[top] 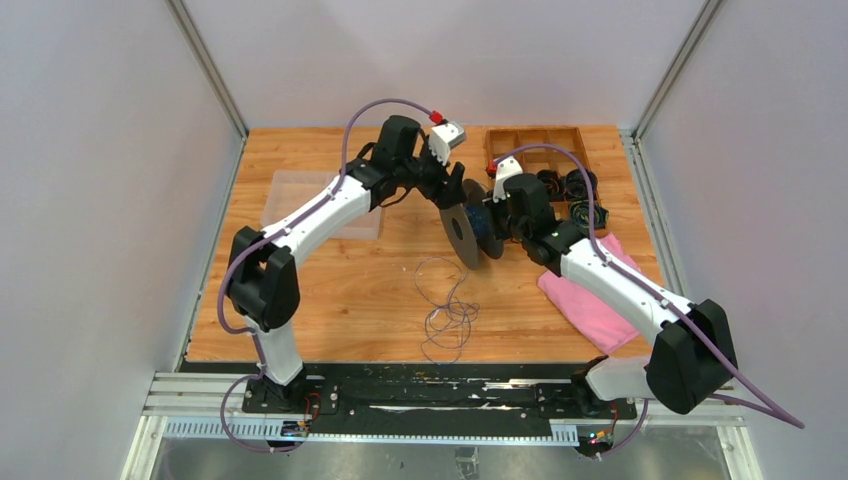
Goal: Wrap the cables
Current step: Wrap the cable around the cable reel.
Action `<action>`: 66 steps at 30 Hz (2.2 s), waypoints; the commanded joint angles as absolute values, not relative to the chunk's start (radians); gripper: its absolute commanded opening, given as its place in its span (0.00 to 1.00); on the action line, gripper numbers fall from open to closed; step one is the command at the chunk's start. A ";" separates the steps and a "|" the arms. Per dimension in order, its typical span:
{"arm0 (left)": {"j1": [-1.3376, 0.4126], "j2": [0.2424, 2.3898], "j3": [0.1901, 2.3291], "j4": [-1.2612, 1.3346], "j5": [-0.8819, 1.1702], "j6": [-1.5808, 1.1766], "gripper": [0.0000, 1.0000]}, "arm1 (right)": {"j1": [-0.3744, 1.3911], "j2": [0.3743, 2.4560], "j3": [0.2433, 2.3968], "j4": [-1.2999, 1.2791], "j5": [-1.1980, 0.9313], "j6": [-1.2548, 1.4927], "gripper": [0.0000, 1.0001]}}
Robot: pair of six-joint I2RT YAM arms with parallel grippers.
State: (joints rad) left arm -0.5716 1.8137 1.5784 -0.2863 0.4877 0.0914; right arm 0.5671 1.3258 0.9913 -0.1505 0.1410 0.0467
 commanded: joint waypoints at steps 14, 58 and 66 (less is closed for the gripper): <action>-0.630 1.682 1.480 -0.366 0.252 -0.314 0.83 | 0.610 1.346 0.987 -0.099 0.206 0.107 0.01; -0.646 1.684 1.483 -0.306 0.219 -0.185 0.51 | 0.484 1.211 1.122 -0.209 -0.071 -0.029 0.53; -0.647 1.680 1.478 -0.304 0.221 -0.190 0.50 | 0.387 1.253 1.137 -0.212 -0.139 0.036 0.45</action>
State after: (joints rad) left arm -0.6392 1.7191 1.4712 -0.3161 0.2310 -0.2054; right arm 0.4652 1.2285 1.0992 -0.2028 -0.0727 -0.0174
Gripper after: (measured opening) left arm 0.505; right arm 0.462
